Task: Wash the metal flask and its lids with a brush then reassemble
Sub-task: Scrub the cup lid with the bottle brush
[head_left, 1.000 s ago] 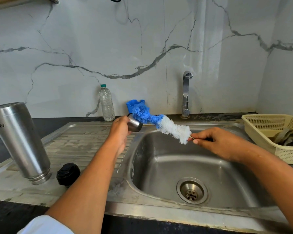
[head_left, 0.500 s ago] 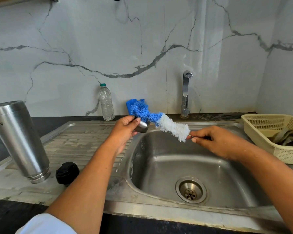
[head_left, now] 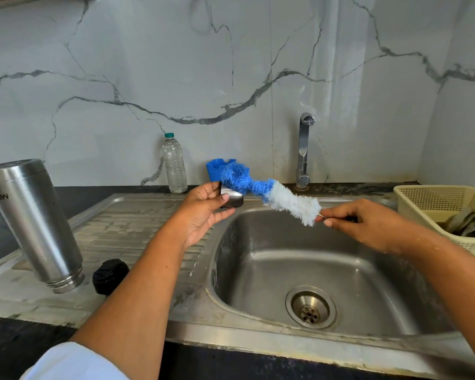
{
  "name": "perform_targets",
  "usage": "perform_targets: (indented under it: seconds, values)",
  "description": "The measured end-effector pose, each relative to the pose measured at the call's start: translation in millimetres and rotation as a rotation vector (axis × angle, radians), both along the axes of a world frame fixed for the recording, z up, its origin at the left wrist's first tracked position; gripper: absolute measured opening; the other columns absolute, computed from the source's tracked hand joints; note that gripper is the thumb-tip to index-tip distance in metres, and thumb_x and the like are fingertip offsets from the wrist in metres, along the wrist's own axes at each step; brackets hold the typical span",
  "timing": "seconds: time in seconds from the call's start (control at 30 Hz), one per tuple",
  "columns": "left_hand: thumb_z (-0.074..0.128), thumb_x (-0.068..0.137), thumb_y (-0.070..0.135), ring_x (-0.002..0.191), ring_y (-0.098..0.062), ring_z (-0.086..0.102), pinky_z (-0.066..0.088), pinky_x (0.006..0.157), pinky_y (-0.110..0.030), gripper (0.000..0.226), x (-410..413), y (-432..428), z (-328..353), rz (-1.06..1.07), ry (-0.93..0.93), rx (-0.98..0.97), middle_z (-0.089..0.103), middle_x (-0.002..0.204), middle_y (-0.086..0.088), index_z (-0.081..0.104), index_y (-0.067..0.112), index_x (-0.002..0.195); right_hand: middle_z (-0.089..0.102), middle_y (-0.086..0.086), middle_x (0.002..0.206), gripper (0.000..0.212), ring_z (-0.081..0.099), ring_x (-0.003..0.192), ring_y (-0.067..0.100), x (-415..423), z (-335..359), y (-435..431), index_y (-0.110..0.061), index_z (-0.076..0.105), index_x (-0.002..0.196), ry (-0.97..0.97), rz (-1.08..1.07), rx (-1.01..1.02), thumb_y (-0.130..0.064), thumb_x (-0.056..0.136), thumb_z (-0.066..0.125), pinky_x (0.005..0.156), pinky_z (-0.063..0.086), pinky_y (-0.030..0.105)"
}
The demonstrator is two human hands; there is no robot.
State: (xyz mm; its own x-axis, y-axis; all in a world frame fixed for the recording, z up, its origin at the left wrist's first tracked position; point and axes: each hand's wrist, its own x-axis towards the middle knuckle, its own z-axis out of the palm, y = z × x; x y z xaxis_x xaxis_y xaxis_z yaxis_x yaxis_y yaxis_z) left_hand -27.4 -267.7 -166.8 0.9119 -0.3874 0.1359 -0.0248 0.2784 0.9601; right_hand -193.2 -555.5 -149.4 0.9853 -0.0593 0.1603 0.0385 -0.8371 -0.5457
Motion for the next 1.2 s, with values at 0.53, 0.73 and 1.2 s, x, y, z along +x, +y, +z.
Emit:
perform_targets:
  seconds: [0.53,0.73,1.2]
  values:
    - [0.058,0.103,0.016,0.121,-0.026,0.065,0.044,0.112,-0.053,0.010,4.5,-4.0,-5.1,0.047,-0.050,-0.005,0.071,0.116,-0.009,0.065,0.019,0.097,0.063,-0.038,0.115,0.024,0.053,0.101,-0.026,5.6,-4.6,2.8,-0.045,0.072,0.116,-0.062,0.072,0.068,-0.030,0.100,0.063,0.095,0.039,0.006]
    - [0.070,0.088,0.026,0.116,-0.038,0.069,0.058,0.094,-0.059,0.026,0.8,-0.8,2.2,0.042,0.108,-0.321,0.065,0.131,-0.021,0.061,0.015,0.110,0.062,-0.041,0.112,0.024,0.049,0.105,-0.032,6.4,-6.3,3.0,-0.042,0.074,0.110,-0.101,0.129,0.183,-0.023,0.101,0.062,0.086,0.031,-0.009]
    - [0.063,0.097,0.045,0.115,-0.036,0.070,0.054,0.104,-0.051,0.056,4.3,-6.5,11.0,0.138,0.303,-0.629,0.072,0.123,-0.022,0.054,0.004,0.134,0.062,-0.050,0.101,0.028,0.057,0.105,-0.023,13.6,-21.0,39.7,-0.052,0.069,0.104,-0.068,0.182,0.209,-0.026,0.103,0.058,0.084,0.039,-0.001]
